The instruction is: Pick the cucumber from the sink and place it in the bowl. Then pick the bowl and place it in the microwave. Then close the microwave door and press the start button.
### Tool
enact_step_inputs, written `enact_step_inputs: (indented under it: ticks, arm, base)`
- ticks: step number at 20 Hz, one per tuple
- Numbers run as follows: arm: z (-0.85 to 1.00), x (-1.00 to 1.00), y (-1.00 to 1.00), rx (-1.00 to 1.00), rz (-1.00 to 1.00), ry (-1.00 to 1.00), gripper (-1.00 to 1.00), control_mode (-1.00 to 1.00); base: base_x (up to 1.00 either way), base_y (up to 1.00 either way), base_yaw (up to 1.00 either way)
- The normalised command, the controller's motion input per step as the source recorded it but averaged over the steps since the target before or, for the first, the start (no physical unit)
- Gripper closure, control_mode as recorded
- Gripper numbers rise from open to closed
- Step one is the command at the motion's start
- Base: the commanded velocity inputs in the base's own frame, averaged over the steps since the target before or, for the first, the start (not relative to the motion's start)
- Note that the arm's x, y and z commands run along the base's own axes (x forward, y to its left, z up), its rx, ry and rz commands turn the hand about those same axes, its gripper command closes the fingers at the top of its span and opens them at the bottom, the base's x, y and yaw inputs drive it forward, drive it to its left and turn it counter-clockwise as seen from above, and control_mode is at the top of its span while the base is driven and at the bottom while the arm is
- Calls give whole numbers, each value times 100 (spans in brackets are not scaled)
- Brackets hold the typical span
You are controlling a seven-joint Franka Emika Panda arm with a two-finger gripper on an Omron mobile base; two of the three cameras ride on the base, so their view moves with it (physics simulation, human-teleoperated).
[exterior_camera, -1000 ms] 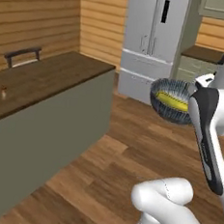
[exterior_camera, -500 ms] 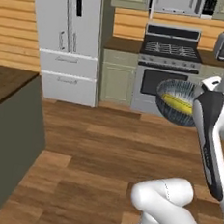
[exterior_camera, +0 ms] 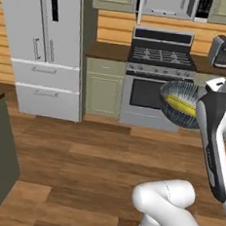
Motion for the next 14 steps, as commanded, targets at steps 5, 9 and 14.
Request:
enact_step_inputs:
  ticks: [5, 9, 14]
  arm:
    - [0, 0, 0, 0, 0, 0, 100, 100]
    - [0, 0, 0, 0, 0, 0, 100, 100]
    - [0, 0, 0, 0, 0, 0, 100, 100]
  base:
    - [100, -17, -20]
    - [100, -2, -25]
    - [100, -2, -23]
